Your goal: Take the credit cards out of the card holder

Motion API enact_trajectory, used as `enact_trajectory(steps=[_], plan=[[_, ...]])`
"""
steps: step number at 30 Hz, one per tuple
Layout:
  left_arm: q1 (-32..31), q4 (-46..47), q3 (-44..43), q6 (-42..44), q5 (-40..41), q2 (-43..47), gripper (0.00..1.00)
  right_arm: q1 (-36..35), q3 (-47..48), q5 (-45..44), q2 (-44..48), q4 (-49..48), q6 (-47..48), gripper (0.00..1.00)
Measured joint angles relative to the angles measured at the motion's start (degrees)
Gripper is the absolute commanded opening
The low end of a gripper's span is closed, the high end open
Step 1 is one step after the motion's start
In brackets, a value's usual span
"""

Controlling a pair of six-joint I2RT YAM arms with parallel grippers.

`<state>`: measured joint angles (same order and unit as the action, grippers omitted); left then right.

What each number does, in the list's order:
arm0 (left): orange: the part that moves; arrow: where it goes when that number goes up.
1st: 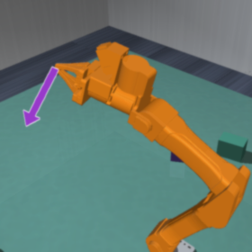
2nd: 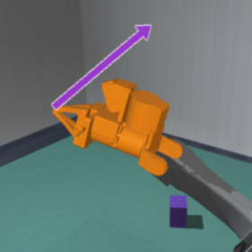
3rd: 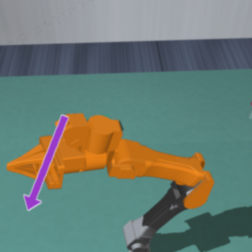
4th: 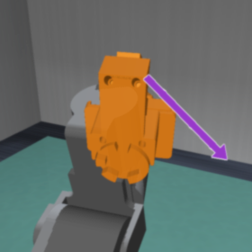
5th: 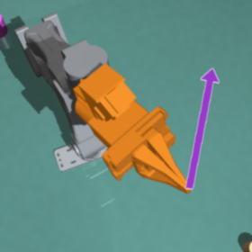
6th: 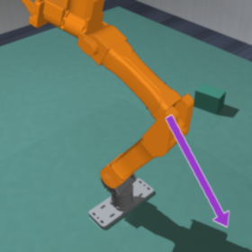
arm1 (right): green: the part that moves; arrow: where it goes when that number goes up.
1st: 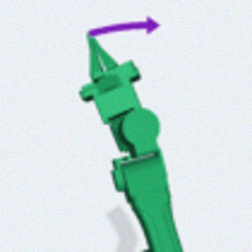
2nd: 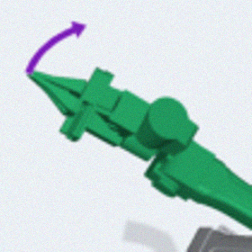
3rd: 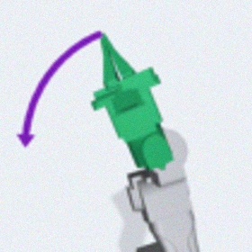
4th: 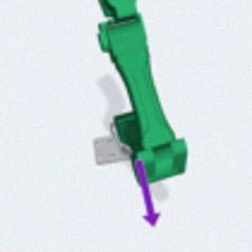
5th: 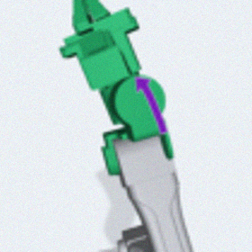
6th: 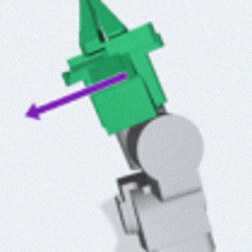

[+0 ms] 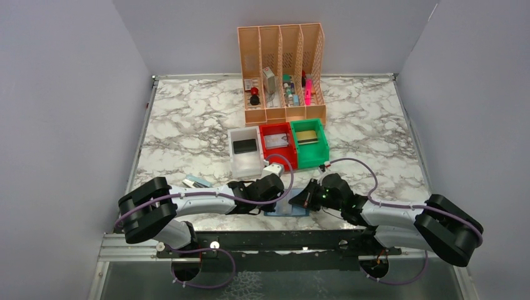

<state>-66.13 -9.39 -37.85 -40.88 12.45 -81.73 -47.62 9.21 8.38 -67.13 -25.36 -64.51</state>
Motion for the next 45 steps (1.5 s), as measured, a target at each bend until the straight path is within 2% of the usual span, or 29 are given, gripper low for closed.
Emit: enact_trajectory(steps=[9,16,24,33,36,40,45], plan=[[0.0,0.0,0.0,0.0,0.0,0.0,0.22,0.0,-0.1,-1.0,4.2,3.7,0.6,0.01],[0.0,-0.1,0.0,0.0,0.0,0.4,0.38,0.0,0.0,-1.3,5.1,5.4,1.7,0.01],[0.0,0.3,-1.4,1.0,-0.8,2.5,0.44,0.0,0.1,-1.4,4.8,6.1,2.6,0.01],[0.0,4.6,-1.7,0.9,-4.1,0.0,0.42,0.0,0.2,-1.4,4.5,6.2,2.6,0.03],[0.0,5.0,-1.4,0.8,-4.8,-1.6,0.38,0.0,0.2,-1.4,4.5,6.2,2.6,0.06],[0.0,5.4,-0.4,0.5,-5.5,-2.3,0.3,0.0,0.2,-1.4,4.1,6.1,2.3,0.15],[0.0,6.3,0.1,0.1,-5.6,-2.3,0.28,0.0,0.2,-1.3,2.8,5.6,1.3,0.16]])
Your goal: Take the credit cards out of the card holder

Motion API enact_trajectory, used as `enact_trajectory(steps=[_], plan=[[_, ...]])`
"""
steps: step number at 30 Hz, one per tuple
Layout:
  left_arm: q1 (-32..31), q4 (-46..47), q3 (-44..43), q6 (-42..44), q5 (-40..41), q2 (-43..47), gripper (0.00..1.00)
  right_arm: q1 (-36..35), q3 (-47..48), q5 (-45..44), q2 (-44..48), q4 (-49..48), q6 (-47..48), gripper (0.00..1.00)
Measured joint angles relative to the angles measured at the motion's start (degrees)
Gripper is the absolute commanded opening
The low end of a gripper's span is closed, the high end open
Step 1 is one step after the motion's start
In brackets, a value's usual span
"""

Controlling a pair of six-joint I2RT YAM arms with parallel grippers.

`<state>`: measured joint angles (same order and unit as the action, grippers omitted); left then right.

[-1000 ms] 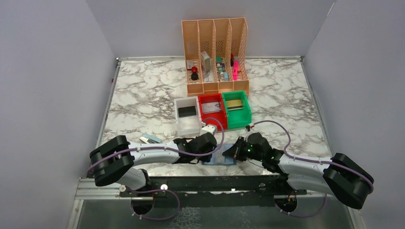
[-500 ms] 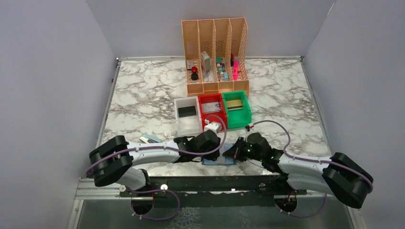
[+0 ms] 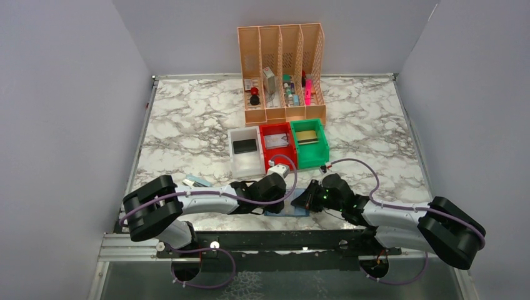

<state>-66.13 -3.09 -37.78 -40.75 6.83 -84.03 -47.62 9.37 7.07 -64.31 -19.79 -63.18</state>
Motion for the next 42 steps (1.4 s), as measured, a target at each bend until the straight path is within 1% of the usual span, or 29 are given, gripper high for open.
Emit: enact_trajectory(steps=[7,10,12,16,18,22,29,33,38,42], plan=[[0.0,0.1,0.1,-0.1,0.0,0.0,0.26,0.0,-0.3,1.0,-1.6,-3.0,-1.4,0.16],[0.0,0.1,0.1,-0.1,0.0,0.0,0.26,0.0,-0.6,1.6,-2.0,-4.3,-2.0,0.19],[0.0,0.1,0.1,-0.1,0.0,0.0,0.26,0.0,-0.7,1.7,-2.2,-4.9,-2.4,0.18],[0.0,0.1,0.1,-0.1,0.0,0.0,0.26,0.0,-1.0,1.8,-2.5,-5.9,-3.0,0.11],[0.0,0.1,0.1,-0.1,0.0,0.0,0.26,0.0,-1.1,1.8,-2.5,-6.0,-3.1,0.05],[0.0,0.0,0.1,-0.1,0.0,0.0,0.26,0.0,-1.2,1.7,-1.8,-5.9,-3.3,0.01],[0.0,-2.1,0.1,-0.1,0.3,1.3,0.28,0.0,-1.2,-0.7,4.9,0.0,-2.1,0.01],[0.0,-3.4,0.1,0.1,0.6,2.8,0.31,0.0,-1.2,-2.4,8.5,3.5,-0.7,0.01],[0.0,-5.4,-0.6,0.9,2.0,4.4,0.34,0.0,-1.2,-3.2,10.4,6.1,1.9,0.01],[0.1,-8.3,-3.0,2.3,4.3,5.4,0.39,0.0,-1.2,-3.2,11.2,6.3,3.9,0.01]])
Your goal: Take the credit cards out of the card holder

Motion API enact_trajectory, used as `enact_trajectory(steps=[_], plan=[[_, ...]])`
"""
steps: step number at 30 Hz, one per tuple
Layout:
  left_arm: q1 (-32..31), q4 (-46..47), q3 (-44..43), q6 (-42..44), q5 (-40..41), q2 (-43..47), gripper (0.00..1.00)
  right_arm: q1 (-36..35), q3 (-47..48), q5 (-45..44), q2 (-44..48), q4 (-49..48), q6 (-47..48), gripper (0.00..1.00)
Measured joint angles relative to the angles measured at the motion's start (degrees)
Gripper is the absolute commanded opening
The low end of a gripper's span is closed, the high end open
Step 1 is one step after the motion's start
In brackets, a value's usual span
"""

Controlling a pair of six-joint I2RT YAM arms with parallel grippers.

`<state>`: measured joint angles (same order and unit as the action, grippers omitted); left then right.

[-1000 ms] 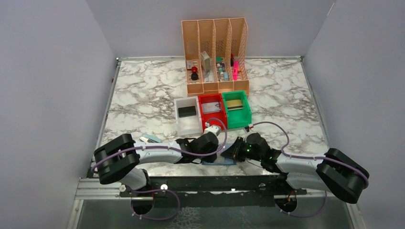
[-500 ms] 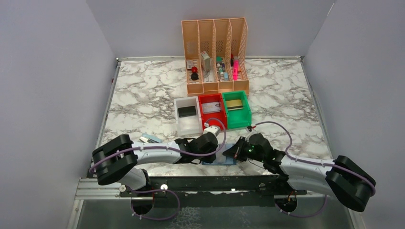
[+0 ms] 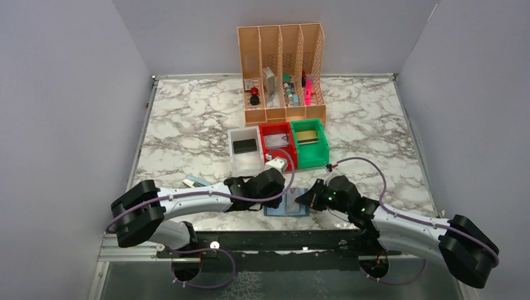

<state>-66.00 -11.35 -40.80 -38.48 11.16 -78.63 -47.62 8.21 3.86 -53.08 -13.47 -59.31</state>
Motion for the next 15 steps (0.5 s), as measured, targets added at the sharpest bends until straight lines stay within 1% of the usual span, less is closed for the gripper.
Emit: enact_trajectory(steps=[2,4,8,10,13,15], plan=[[0.6,-1.2,-1.0,0.7,0.7,0.7,0.46,0.0,0.0,0.0,0.6,0.1,0.9,0.01],[1.7,-2.5,-1.7,1.7,1.1,1.9,0.56,0.0,0.0,0.0,1.3,0.1,1.6,0.01],[5.8,-5.2,-2.0,3.9,1.3,6.0,0.72,0.0,0.0,0.0,2.9,0.1,3.2,0.01],[8.9,-6.6,-2.0,5.2,1.3,8.9,0.81,0.0,0.0,0.0,4.0,0.1,4.1,0.01],[13.4,-9.3,-2.0,6.8,2.0,13.5,0.89,0.0,0.0,0.0,6.2,0.1,5.7,0.01],[15.0,-11.3,-2.0,7.3,3.4,16.0,0.92,0.0,0.0,0.0,7.7,0.1,6.9,0.01]])
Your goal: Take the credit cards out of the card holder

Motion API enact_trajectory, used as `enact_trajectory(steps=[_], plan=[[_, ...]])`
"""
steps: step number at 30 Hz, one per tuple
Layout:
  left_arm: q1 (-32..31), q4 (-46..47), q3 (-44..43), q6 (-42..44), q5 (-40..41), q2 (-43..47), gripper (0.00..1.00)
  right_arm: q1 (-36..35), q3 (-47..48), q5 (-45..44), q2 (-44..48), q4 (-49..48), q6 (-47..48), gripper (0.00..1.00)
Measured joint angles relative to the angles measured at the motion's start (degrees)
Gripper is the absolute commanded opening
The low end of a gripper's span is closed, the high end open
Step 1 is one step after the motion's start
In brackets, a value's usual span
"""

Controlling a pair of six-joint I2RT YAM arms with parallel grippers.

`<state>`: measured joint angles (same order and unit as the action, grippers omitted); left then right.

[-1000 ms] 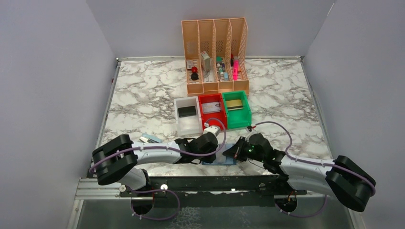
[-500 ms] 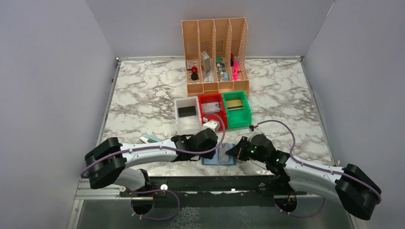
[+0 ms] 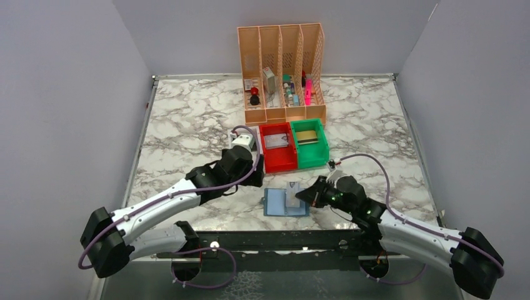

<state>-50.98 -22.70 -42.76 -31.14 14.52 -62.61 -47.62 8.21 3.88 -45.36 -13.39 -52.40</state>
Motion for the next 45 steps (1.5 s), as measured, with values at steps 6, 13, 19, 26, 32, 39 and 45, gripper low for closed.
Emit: enact_trajectory(steps=[6,13,19,26,32,39,45], plan=[[0.6,-8.1,-1.7,1.2,3.0,7.0,0.99,0.0,0.0,-0.4,5.2,0.0,4.6,0.01],[0.7,-13.6,-3.7,3.9,9.9,11.7,0.99,0.0,1.2,-3.0,5.9,-0.4,12.1,0.01],[3.6,-13.9,-2.7,4.4,12.8,11.4,0.99,0.0,8.8,-6.2,1.4,-0.2,20.9,0.01],[14.3,-13.4,-1.7,4.6,10.5,10.6,0.99,0.0,16.6,-11.5,-6.4,-0.1,30.6,0.01],[18.7,-13.0,-0.8,4.9,9.2,11.7,0.99,0.0,23.9,-14.9,-16.7,0.0,39.3,0.01],[18.7,-12.8,-0.8,5.4,9.1,13.2,0.99,0.0,32.9,-17.5,-29.3,-0.4,50.2,0.01],[18.7,-12.5,-0.8,5.7,9.0,13.2,0.99,0.0,36.9,-20.6,-38.9,-4.4,57.9,0.01]])
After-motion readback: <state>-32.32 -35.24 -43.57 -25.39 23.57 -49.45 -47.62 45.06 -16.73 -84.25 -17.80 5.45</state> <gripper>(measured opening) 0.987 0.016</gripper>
